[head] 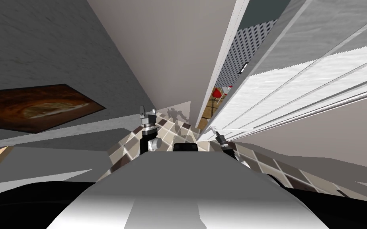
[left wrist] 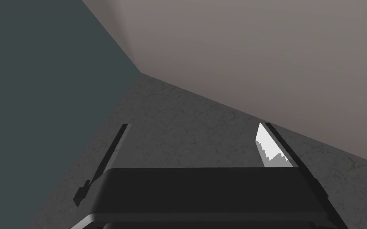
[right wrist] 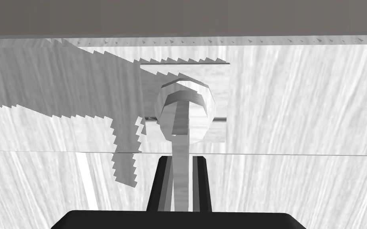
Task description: Pull the door open
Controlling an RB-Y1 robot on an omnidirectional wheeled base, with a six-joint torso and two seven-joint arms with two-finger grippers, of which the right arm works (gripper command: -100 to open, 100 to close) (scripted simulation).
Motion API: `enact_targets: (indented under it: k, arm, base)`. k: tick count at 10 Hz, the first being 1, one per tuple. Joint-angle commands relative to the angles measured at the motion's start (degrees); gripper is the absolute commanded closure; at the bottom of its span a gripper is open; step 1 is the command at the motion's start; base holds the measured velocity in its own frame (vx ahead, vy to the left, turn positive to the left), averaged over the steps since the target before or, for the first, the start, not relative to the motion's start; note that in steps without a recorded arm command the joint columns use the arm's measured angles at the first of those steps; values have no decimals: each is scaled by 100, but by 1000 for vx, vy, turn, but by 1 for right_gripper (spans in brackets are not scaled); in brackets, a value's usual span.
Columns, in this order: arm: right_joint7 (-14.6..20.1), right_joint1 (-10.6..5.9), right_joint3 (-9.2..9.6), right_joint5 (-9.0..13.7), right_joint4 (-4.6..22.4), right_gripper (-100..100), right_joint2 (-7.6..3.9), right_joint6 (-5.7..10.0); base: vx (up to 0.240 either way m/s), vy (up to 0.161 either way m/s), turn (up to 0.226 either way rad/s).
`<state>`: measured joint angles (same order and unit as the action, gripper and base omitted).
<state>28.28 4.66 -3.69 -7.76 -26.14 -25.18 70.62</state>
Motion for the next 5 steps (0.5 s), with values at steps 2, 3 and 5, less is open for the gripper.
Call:
enact_targets:
  k: [2,3,5]
  arm:
    - [63,137,-8,-39,53,100,-73,218]
    - [63,137,-8,-39,53,100,-73,218]
    - [85,156,11,-66,129,100,-85,302]
  base:
    - [-210,-89,175]
    - [-125,-55,51]
    - [-143,-38,106]
